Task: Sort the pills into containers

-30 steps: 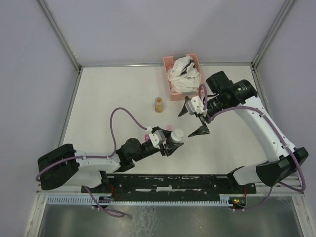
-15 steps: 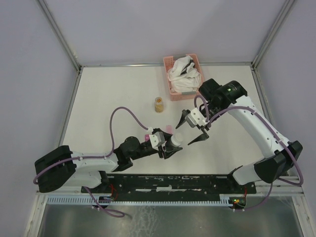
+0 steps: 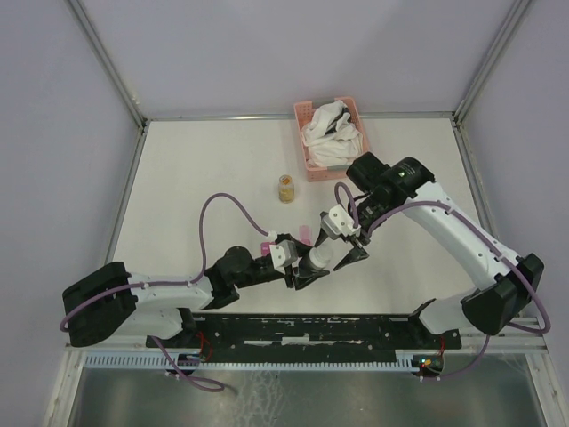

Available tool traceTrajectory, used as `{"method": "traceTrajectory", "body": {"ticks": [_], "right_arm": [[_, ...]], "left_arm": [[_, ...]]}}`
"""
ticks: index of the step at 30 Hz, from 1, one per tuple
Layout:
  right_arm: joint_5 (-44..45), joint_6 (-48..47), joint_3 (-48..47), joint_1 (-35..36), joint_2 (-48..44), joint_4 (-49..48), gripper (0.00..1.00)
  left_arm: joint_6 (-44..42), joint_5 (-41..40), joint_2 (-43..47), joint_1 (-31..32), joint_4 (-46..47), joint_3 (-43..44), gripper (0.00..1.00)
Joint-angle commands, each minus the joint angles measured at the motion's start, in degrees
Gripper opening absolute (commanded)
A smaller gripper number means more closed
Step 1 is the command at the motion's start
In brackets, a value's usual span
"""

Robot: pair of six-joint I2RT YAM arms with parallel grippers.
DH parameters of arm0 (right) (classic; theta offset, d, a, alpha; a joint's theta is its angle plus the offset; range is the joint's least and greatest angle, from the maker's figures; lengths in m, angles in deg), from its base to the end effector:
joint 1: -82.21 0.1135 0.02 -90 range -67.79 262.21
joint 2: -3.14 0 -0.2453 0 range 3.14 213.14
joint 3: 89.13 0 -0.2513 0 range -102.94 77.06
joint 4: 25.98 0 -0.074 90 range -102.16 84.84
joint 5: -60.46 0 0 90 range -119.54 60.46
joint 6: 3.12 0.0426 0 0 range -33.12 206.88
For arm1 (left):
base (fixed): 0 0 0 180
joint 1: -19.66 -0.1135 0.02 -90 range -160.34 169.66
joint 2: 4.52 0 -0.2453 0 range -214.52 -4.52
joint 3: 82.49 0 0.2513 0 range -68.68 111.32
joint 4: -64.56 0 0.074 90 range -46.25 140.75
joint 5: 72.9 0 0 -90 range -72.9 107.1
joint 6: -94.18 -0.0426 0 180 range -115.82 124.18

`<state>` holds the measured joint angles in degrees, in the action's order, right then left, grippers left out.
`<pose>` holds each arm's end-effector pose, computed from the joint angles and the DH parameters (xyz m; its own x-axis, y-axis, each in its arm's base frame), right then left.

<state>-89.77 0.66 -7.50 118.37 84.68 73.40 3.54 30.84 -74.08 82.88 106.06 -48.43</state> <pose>0.1694 0.1696 0.3345 0.3302 -0.3723 -0.8674 -0.8241 -0.5617 -0.0726 0.1053 -0.2310 0.2095 0.0580 -0.0908 -0.9942 0.9730 0.2278 0.0359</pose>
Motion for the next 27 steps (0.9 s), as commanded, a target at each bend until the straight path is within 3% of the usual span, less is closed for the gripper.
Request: {"method": "traceTrajectory", "body": {"ticks": [1, 13, 21, 23, 27], "right_arm": [[0.3, 4.1, 0.3, 0.5, -2.3, -2.5, 0.71], [1.1, 8.3, 3.0, 0.7, -4.9, -8.2, 0.6], [1.7, 14.0, 3.6, 0.6, -4.2, -10.9, 0.43], [2.4, 17.7, 4.1, 0.7, -4.6, -13.2, 0.4], [7.8, 39.4, 7.0, 0.7, -6.0, -26.4, 0.35]], "left_arm": [[1.7, 0.2, 1.1, -0.2, 3.1, 1.7, 0.03], [2.6, 0.3, 1.3, -0.2, 5.0, 1.4, 0.03], [2.5, -0.9, 1.7, -0.2, 6.3, 1.7, 0.03], [2.3, -2.9, 1.7, -0.2, 6.4, 1.8, 0.03], [0.9, -11.4, 1.0, -0.1, 6.8, 2.4, 0.03]]}}
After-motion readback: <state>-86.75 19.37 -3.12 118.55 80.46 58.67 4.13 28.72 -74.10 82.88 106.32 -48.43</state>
